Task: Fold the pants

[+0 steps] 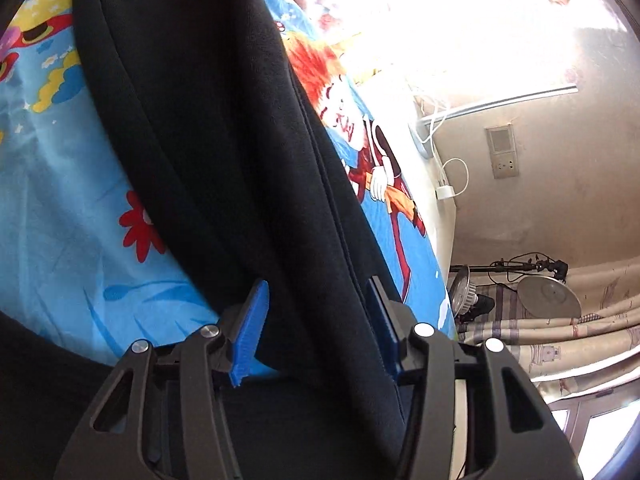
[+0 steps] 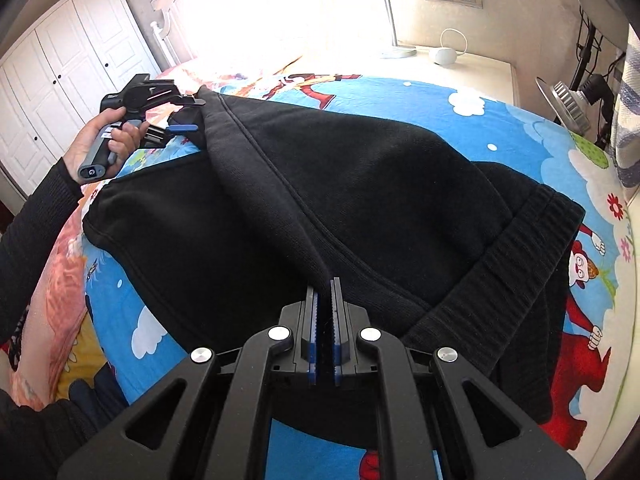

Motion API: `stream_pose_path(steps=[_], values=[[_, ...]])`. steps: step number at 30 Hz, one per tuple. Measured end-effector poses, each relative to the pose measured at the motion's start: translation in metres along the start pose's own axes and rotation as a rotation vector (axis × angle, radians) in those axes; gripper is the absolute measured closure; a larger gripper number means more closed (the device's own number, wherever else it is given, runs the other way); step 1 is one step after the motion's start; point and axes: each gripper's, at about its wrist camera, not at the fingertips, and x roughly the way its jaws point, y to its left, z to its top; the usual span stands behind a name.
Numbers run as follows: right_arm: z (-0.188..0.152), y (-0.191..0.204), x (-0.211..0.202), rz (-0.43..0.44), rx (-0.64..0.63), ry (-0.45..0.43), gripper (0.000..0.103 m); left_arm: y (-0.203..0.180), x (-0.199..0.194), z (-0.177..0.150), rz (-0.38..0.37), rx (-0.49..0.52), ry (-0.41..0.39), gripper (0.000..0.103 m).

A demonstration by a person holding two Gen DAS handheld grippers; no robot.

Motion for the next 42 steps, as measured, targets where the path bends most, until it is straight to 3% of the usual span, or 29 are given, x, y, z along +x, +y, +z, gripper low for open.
stream_pose_path(steps=[3, 7, 12, 16, 19, 20, 21, 22, 23, 24, 27, 31, 38, 39, 42], values=[[0.004, -0.003, -0.003, -0.005, -0.012, 0.002, 0.096, -0.002, 0.010, 0.009, -0.003, 0.001, 0.006, 0.098], [0.011, -0.005, -0.020, -0.052, -0.050, 0.002, 0.096, -0.014, -0.039, -0.009, -0.072, 0.067, -0.077, 0.099], [-0.016, -0.027, -0.052, -0.067, 0.021, 0.012, 0.096, 0.014, -0.133, -0.115, -0.145, 0.118, -0.167, 0.099], [-0.056, -0.055, -0.027, -0.096, 0.148, 0.128, 0.094, 0.071, -0.133, -0.200, -0.111, 0.087, -0.104, 0.099], [-0.076, -0.066, -0.035, -0.010, 0.254, 0.072, 0.086, 0.105, -0.114, -0.217, -0.067, 0.017, -0.076, 0.099], [-0.080, -0.068, -0.042, 0.005, 0.285, 0.048, 0.080, 0.106, -0.112, -0.218, -0.069, 0.013, -0.074, 0.099], [-0.083, -0.070, -0.049, 0.014, 0.316, 0.025, 0.061, 0.102, -0.111, -0.217, -0.067, 0.027, -0.078, 0.099], [-0.086, -0.072, -0.056, 0.022, 0.348, -0.002, 0.049, 0.098, -0.110, -0.215, -0.066, 0.037, -0.082, 0.099], [-0.090, -0.074, -0.064, -0.008, 0.378, -0.032, 0.023, 0.094, -0.110, -0.214, -0.068, 0.035, -0.083, 0.098], [-0.093, -0.077, -0.070, -0.036, 0.402, -0.055, 0.016, 0.091, -0.108, -0.212, -0.076, 0.030, -0.083, 0.095], [-0.103, -0.098, -0.072, -0.006, 0.526, -0.084, 0.017, 0.087, -0.101, -0.210, -0.087, 0.023, -0.073, 0.076], [-0.104, -0.118, -0.061, -0.006, 0.624, -0.102, 0.029, 0.096, -0.091, -0.211, -0.100, -0.030, -0.047, 0.075], [-0.090, -0.128, -0.056, -0.062, 0.651, -0.120, 0.066, 0.102, -0.083, -0.200, -0.134, -0.075, -0.040, 0.075], [-0.088, -0.127, -0.056, -0.068, 0.638, -0.121, 0.070, 0.102, -0.081, -0.198, -0.147, -0.085, -0.040, 0.076], [-0.082, -0.125, -0.056, -0.098, 0.622, -0.129, 0.086, 0.102, -0.080, -0.194, -0.123, -0.078, -0.047, 0.097]])
